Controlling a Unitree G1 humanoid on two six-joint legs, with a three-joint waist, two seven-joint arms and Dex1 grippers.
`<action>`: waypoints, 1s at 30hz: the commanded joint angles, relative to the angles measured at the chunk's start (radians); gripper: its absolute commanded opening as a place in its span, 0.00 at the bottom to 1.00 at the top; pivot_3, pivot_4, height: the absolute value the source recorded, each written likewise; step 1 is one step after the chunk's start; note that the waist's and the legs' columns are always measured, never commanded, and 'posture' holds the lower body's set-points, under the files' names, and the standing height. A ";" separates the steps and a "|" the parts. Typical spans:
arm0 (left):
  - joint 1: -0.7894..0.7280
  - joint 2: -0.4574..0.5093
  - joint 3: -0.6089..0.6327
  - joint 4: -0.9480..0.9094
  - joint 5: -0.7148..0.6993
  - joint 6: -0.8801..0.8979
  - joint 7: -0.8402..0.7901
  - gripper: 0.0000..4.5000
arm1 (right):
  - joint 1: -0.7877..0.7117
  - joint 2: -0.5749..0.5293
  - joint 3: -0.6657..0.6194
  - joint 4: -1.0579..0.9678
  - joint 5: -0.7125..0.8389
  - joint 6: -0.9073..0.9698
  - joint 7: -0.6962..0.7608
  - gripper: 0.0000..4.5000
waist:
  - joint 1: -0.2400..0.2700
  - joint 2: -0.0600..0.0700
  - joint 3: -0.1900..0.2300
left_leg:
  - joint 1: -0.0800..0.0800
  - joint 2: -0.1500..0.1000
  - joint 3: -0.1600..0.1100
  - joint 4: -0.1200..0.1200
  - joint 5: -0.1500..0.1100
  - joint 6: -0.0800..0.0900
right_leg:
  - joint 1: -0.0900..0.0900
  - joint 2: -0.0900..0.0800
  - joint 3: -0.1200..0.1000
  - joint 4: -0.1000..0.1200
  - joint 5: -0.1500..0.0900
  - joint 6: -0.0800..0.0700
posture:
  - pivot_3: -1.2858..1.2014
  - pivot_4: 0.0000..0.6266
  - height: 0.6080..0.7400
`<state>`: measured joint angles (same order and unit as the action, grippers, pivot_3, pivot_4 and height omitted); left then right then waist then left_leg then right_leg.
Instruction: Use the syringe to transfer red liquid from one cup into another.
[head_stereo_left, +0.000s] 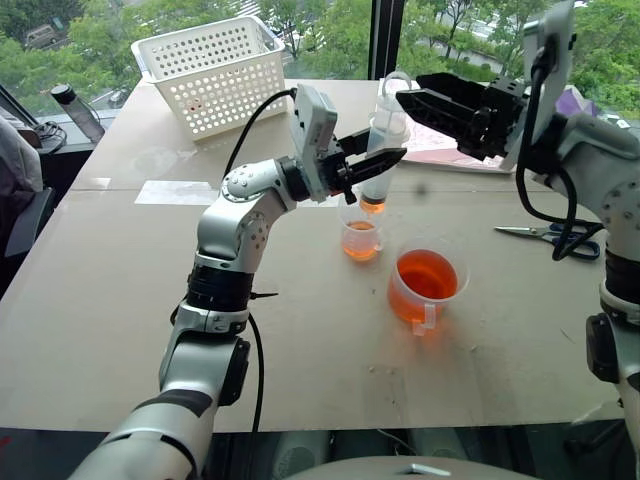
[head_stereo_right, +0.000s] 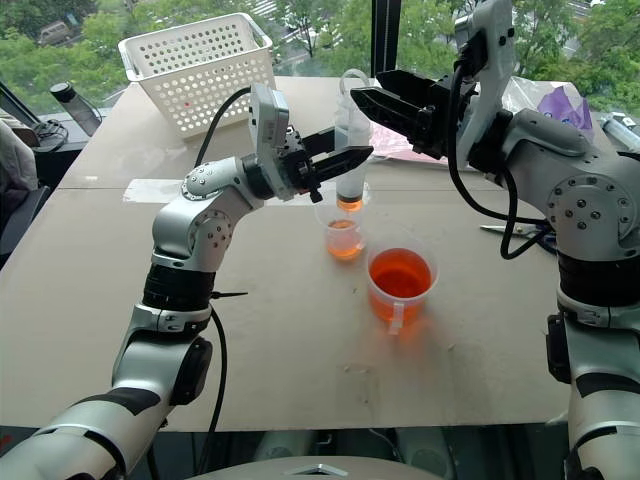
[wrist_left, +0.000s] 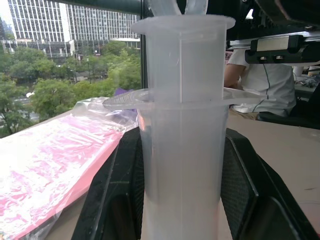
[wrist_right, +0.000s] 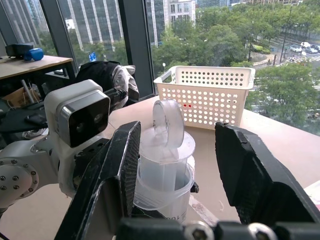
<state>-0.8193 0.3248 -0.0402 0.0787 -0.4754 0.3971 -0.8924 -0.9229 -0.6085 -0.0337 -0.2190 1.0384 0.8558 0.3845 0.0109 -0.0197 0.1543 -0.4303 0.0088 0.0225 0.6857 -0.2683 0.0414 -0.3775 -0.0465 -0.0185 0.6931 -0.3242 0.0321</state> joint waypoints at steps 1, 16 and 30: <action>0.002 0.001 0.011 -0.051 -0.004 -0.021 0.000 0.31 | -0.038 0.015 -0.018 -0.017 -0.012 0.019 0.016 0.44 | 0.000 0.000 0.000 | 0.000 0.000 0.000 0.000 0.000 0.000 | 0.000 0.000 0.000 0.000 0.000 0.000 | 0.52 0.24 1.00; -0.003 -0.012 0.020 -0.042 0.005 -0.027 0.019 0.31 | -0.008 0.064 0.004 -0.019 -0.100 0.098 0.036 0.00 | -0.002 0.000 0.000 | 0.000 0.000 0.000 0.000 0.000 0.000 | -0.001 0.000 0.000 0.000 0.000 0.000 | 0.52 0.24 1.00; -0.019 -0.027 0.029 -0.037 0.006 -0.032 0.026 0.31 | 0.028 0.042 0.048 -0.061 -0.173 0.178 0.084 0.00 | -0.003 0.000 0.000 | 0.000 0.000 0.000 0.000 0.000 0.000 | -0.001 0.000 0.000 0.001 0.000 0.000 | 0.52 0.24 1.00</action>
<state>-0.7915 0.3035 -0.0431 0.0887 -0.4515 0.3988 -0.8728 -0.9160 -0.5584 -0.0281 -0.2545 0.8628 0.9876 0.4360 0.0075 -0.0197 0.1543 -0.4303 0.0088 0.0225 0.6856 -0.2683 0.0414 -0.3781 -0.0464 -0.0184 0.6937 -0.3242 0.0321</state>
